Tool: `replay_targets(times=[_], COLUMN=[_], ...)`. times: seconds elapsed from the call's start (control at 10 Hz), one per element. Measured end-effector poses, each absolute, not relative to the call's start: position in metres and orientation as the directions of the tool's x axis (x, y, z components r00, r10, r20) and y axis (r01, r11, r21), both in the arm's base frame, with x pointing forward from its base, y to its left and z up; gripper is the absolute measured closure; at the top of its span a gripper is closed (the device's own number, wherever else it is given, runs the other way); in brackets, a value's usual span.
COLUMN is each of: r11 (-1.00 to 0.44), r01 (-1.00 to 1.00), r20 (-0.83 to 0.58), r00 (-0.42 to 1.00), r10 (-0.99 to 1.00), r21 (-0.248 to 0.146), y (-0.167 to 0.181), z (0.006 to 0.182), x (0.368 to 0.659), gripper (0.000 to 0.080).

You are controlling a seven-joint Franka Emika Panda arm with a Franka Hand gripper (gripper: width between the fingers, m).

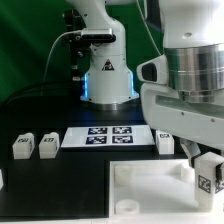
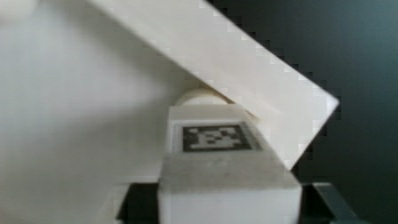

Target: Assemble one leg

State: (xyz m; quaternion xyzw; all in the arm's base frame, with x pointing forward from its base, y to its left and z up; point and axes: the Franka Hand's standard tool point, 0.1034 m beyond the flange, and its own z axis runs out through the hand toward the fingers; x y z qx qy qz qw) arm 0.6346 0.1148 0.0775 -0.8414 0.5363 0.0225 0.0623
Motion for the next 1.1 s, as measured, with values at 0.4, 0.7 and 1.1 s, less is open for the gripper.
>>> replay_targets(times=[0.4,0.7,1.1], r11=[0.190,0.123,-0.550], r01=[-0.981,-0.991,-0.827], r20=[-0.196,-0.192,-0.080], r00=[-0.180,-0.112,0.559], r10=[-0.964,-0.975,-0.825], r21=[-0.033,-0.044,-0.115], y=[0.122,0.122,0.125], z=[0.075,0.074,0.072], x=[0.631,0.630,0.627], gripper=[0.0502,0.0434,0.0156])
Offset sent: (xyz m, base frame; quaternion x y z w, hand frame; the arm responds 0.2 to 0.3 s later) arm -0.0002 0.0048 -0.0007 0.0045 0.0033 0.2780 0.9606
